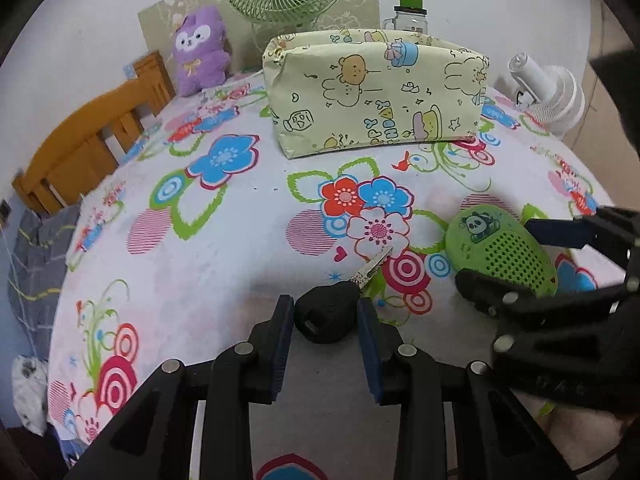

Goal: Organize rigid objects
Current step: 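Close the left tool on the car key while the right tool grips the green speaker, then lift and carry the key with the left tool while the right tool carries the speaker to the basket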

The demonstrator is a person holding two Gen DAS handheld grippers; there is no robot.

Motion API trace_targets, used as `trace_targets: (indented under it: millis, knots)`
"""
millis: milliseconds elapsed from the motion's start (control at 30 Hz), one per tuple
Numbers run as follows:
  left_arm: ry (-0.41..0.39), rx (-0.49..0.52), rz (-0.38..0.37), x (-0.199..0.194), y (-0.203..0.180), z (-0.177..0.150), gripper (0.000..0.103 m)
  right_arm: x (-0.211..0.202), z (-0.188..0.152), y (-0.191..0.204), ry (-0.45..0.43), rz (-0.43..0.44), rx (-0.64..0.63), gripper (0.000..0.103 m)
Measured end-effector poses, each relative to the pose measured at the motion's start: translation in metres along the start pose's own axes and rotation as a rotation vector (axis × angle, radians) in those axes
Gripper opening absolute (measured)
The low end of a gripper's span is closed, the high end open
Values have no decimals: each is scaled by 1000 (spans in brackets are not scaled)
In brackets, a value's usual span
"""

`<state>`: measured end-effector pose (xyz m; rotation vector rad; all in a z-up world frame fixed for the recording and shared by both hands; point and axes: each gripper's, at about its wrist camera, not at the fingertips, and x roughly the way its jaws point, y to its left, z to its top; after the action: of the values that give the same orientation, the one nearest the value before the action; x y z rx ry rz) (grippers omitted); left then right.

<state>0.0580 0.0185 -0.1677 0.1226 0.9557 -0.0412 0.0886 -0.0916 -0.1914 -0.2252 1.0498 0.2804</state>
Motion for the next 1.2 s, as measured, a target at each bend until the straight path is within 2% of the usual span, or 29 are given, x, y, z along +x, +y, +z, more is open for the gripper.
trace_targets:
  millis: [233, 467, 600, 900, 1200]
  knots:
    - [-1, 3, 11, 1, -3, 2, 32, -1, -1, -4, 4, -5, 21, 78]
    - [-2, 4, 6, 2, -6, 4, 32, -6, -1, -3, -24, -70, 13, 77]
    - [-1, 9, -4, 4, -11, 9, 32, -10, 3, -11, -38, -65, 41, 77]
    - [-15, -13, -26, 12, -22, 33, 32, -20, 18, -34, -92, -68, 135, 77]
    - [-33, -21, -37, 20, -35, 59, 32, -20, 36, -41, -137, -58, 163, 77]
